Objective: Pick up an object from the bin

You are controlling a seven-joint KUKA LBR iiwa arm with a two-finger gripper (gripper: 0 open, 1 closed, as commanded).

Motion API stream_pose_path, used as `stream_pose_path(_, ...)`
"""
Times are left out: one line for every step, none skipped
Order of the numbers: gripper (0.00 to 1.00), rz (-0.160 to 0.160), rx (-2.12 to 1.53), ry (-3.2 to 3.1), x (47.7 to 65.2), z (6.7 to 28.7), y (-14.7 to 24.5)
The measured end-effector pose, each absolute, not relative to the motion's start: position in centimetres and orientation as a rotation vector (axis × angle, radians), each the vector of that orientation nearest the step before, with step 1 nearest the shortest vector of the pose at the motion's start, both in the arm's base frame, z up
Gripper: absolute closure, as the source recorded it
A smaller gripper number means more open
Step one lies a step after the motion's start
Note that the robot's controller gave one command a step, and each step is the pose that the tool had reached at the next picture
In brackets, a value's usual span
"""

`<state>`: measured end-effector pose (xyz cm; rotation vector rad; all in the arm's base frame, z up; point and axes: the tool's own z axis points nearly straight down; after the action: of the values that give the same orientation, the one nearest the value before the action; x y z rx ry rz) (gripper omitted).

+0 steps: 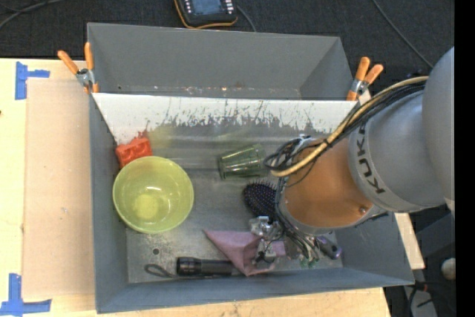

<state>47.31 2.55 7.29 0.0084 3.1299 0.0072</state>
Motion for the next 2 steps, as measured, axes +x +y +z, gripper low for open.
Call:
stream_pose_path(1.0,0.003,0.021,3.133,47.58,7.02,2.84)
stream_pose_path(1.0,0.006,0.008,3.132,47.64,7.24,2.93)
